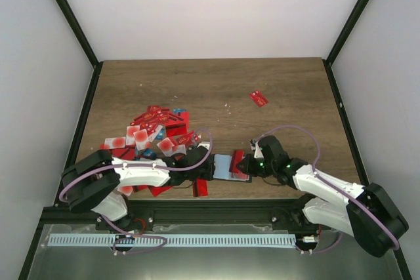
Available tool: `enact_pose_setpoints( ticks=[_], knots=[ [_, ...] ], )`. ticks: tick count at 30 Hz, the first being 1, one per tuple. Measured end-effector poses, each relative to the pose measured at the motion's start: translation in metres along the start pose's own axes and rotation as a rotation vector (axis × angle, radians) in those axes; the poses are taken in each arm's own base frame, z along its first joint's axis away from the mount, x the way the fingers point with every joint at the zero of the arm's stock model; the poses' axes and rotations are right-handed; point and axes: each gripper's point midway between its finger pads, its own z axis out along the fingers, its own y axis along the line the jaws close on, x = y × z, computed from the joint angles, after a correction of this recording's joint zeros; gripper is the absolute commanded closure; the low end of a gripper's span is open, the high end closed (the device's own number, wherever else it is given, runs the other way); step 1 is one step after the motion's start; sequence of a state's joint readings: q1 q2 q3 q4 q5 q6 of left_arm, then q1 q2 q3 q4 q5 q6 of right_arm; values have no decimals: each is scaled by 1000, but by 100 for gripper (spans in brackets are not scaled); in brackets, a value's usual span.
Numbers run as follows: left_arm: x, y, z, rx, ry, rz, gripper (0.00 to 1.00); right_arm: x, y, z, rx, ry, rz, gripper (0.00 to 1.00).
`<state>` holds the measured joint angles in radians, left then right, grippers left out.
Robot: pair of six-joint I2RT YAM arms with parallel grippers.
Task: Put the credit cards into the card holder
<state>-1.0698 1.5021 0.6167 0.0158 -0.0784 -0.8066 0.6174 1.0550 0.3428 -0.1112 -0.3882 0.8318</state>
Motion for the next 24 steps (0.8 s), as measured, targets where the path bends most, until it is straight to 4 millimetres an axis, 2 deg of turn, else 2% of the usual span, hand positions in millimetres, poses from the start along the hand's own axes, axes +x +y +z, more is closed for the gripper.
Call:
enact_pose_setpoints(
  ticks=[9,18,24],
  knots=[
    [13,5,10,-17,44,8,91,0,-3,3,0,-3,0,99],
    [15,5,11,-14,44,7,94,1,-4,7,-8,3,14,99],
    [15,6,11,-8,38,2,95,9,-2,11,-44,39,31,99]
  ],
)
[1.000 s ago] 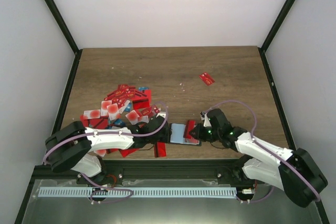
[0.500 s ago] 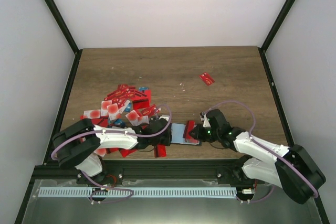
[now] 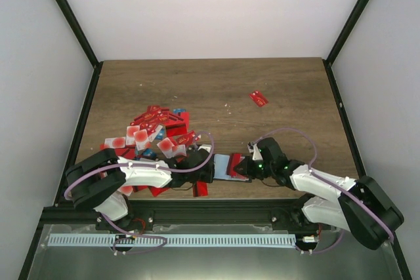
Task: Put the credit cards into the card holder
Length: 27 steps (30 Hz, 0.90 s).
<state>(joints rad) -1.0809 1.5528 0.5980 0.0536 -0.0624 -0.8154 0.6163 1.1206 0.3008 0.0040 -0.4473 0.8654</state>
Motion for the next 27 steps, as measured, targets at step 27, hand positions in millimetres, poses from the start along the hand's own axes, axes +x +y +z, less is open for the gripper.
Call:
enact_pose_setpoints(
  ticks=[27],
  knots=[
    [0,0,0,1,-5,-2,96,9,-4,4,-72,69,76,99]
  ],
)
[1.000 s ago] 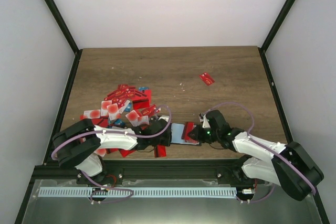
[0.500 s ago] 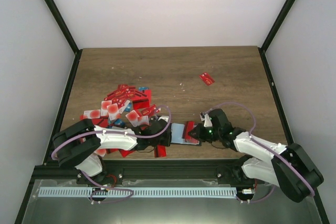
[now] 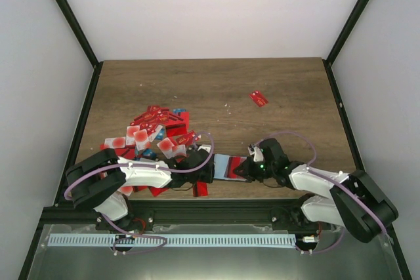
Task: Put the credit cards into the card holder
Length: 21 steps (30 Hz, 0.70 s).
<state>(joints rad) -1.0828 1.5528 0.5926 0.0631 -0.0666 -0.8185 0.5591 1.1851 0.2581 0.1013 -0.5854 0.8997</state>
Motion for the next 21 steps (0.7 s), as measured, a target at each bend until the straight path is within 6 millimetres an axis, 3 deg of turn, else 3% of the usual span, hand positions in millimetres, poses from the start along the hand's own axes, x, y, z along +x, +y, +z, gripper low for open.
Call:
enact_pose_setpoints(
  ticks=[12,21],
  knots=[
    [0,0,0,0,0,0,96,4,0,7,-43,49,32,99],
    [0,1,0,-4,1,8,96,3,7,17,-80,124,-50,99]
  ],
)
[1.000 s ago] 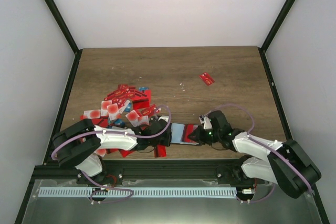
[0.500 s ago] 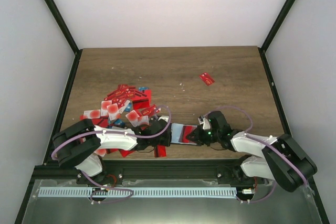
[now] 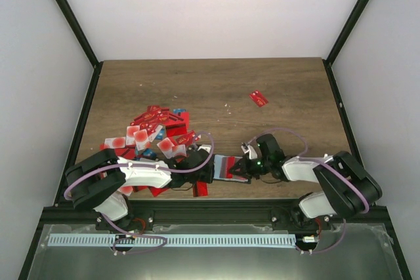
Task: Put the credit cards into the card holder
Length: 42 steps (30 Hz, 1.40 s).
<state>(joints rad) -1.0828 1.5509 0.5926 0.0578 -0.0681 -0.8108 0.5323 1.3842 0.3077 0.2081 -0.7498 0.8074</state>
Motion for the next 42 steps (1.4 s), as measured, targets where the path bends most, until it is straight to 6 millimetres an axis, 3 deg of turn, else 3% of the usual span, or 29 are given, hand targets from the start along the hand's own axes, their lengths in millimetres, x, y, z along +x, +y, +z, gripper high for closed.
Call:
enact_pose_setpoints(
  ticks=[10,17,26,29,33,35,39,42],
  knots=[
    [1,2,-2,-10,6,3,96,-3,4,10,-15,62,-55,96],
    [2,3,-3,-13,8,4,96,0,-3,8,31,85,-68,73],
    [2,3,-4,-16,6,7,96,-6,4,-6,105,57,-128,46],
    [2,3,-4,-17,5,7,96,-8,5,-11,129,44,-145,43],
    [1,3,-5,-18,5,7,96,-11,5,-18,173,22,-162,46],
    [2,4,-5,-20,6,7,96,-14,6,-22,191,6,-172,54],
    [2,4,-5,-24,6,8,96,-19,3,-27,239,-33,-179,78],
    [1,5,-6,-25,2,7,96,-24,2,-30,277,-60,-187,83]
  ],
)
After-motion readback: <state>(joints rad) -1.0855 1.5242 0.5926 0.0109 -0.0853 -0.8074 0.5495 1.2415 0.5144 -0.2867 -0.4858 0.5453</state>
